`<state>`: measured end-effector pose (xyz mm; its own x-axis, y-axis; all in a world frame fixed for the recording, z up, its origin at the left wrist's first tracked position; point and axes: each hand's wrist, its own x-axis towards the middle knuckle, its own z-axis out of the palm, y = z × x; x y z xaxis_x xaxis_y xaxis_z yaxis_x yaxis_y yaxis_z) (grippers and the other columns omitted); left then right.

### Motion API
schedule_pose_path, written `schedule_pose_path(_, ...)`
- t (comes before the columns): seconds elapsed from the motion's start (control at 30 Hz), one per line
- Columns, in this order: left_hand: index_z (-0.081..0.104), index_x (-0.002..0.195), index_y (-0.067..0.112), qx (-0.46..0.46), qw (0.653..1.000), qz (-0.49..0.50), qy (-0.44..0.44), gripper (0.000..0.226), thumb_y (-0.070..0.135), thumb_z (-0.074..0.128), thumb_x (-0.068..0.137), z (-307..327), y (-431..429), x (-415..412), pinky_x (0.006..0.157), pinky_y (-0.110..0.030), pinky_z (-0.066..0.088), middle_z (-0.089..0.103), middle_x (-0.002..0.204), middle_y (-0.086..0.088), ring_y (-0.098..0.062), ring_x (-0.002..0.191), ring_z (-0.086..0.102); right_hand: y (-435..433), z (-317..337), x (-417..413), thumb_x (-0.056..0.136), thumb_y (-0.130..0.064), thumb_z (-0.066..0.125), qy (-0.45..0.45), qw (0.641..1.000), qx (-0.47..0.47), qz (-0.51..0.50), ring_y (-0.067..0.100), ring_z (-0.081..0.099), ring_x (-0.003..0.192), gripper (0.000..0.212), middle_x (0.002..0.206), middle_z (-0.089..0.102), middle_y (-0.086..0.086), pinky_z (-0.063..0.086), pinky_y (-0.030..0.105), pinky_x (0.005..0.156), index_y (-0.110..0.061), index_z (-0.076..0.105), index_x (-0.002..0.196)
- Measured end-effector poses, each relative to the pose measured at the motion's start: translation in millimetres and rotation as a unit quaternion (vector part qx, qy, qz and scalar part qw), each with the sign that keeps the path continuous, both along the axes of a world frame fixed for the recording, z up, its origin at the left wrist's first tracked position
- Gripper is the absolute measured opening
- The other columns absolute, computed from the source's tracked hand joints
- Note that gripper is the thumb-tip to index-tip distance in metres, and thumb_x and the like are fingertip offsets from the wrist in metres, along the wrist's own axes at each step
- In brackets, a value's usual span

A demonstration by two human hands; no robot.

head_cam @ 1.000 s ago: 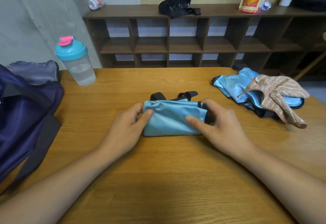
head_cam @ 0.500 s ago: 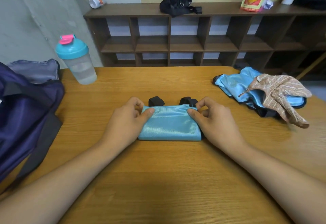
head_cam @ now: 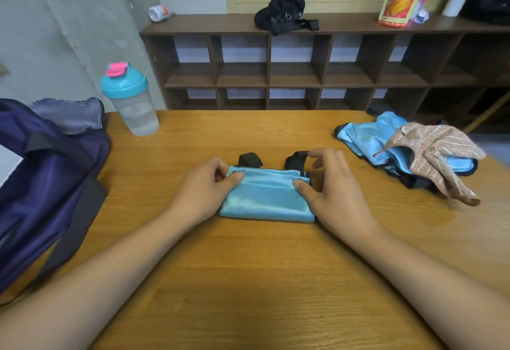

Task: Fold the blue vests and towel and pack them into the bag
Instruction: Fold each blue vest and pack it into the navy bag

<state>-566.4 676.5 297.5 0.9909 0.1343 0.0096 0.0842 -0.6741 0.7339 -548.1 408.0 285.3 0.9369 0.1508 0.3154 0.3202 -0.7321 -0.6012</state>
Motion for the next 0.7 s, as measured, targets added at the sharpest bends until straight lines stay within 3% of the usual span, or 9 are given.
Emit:
schedule_pose_path(0.07, 0.063, 0.097, 0.024, -0.096, 0.995, 0.006, 0.014, 0.03, 0.054, 0.07, 0.096, 4.9, 0.0, 0.6, 0.083, -0.044, 0.055, 0.076, 0.095, 0.003, -0.019, 0.092, 0.071, -1.5, 0.1, 0.3, 0.091, -0.039, 0.08, 0.007, 1.0, 0.008, 0.005, 0.005, 0.054, 0.12, 0.067, 0.132, 0.042, -0.015, 0.055, 0.039, 0.101, -0.034, 0.041, 0.146)
schedule_pose_path(0.17, 0.061, 0.106, 0.015, -0.191, 0.981, -0.012, 0.03, 0.033, 0.045, 0.073, 0.097, 19.2, -2.7, -1.9, 0.091, -0.051, 0.057, 0.08, 0.095, -0.003, -0.025, 0.091, 0.076, -3.7, 3.1, 0.7, 0.091, -0.041, 0.08, 0.031, 0.999, 0.007, 0.019, 0.014, 0.049, 0.131, 0.078, 0.14, 0.04, -0.015, 0.049, 0.043, 0.109, -0.04, 0.034, 0.153)
schedule_pose_path(0.3, 0.059, 0.104, 0.011, -0.183, 0.98, -0.07, 0.031, 0.032, 0.038, 0.075, 0.097, 52.4, 3.3, -6.6, 0.084, -0.046, 0.056, 0.079, 0.094, -0.011, -0.026, 0.087, 0.076, -2.6, 28.6, 2.5, 0.094, -0.04, 0.077, 0.068, 0.993, 0.013, 0.091, -0.001, 0.041, 0.138, 0.08, 0.15, 0.042, -0.022, 0.041, 0.034, 0.116, -0.043, 0.031, 0.159)
schedule_pose_path(0.37, 0.058, 0.103, 0.009, -0.168, 0.979, -0.108, 0.034, 0.033, 0.035, 0.077, 0.096, 73.2, 11.8, -10.1, 0.082, -0.042, 0.05, 0.077, 0.096, -0.02, -0.021, 0.083, 0.071, 5.4, 54.1, 1.8, 0.094, -0.051, 0.074, 0.117, 0.979, 0.057, 0.155, -0.012, 0.039, 0.138, 0.079, 0.154, 0.043, -0.028, 0.036, 0.026, 0.116, -0.046, 0.031, 0.16)
schedule_pose_path(0.47, 0.058, 0.104, 0.004, -0.165, 0.972, -0.157, 0.05, 0.036, 0.031, 0.079, 0.095, 107.3, 26.2, -19.6, 0.081, -0.041, 0.047, 0.075, 0.094, -0.021, -0.024, 0.085, 0.067, 30.4, 92.4, 0.5, 0.086, -0.061, 0.076, 0.202, 0.943, 0.071, 0.256, -0.009, 0.045, 0.138, 0.087, 0.152, 0.048, -0.025, 0.038, 0.022, 0.113, -0.049, 0.032, 0.16)
schedule_pose_path(0.57, 0.06, 0.1, 0.011, -0.173, 0.969, -0.172, 0.048, 0.023, 0.026, 0.077, 0.096, 138.7, 43.6, -34.1, 0.067, -0.027, 0.047, 0.07, 0.083, -0.01, -0.016, 0.075, 0.062, 60.4, 117.5, -0.5, 0.09, -0.039, 0.082, 0.29, 0.893, 0.097, 0.33, 0.011, 0.068, 0.123, 0.064, 0.132, 0.071, -0.013, 0.056, 0.034, 0.102, -0.033, 0.053, 0.147)
schedule_pose_path(0.63, 0.06, 0.101, 0.011, -0.177, 0.969, -0.167, 0.041, 0.018, 0.023, 0.073, 0.097, 155.7, 58.4, -48.3, 0.059, -0.02, 0.045, 0.068, 0.081, -0.007, -0.012, 0.069, 0.06, 79.8, 128.6, -3.1, 0.092, -0.027, 0.081, 0.337, 0.863, 0.123, 0.355, 0.022, 0.073, 0.116, 0.049, 0.127, 0.075, 0.0, 0.058, 0.046, 0.103, -0.02, 0.062, 0.136)
schedule_pose_path(0.7, 0.059, 0.101, 0.01, -0.18, 0.97, -0.159, 0.034, 0.017, 0.02, 0.072, 0.098, 170.1, 77.9, -64.1, 0.057, -0.017, 0.045, 0.068, 0.08, -0.005, -0.011, 0.067, 0.061, 98.7, 138.3, -6.5, 0.095, -0.015, 0.075, 0.376, 0.829, 0.146, 0.386, 0.024, 0.074, 0.113, 0.034, 0.125, 0.076, 0.006, 0.059, 0.042, 0.101, -0.013, 0.068, 0.128)
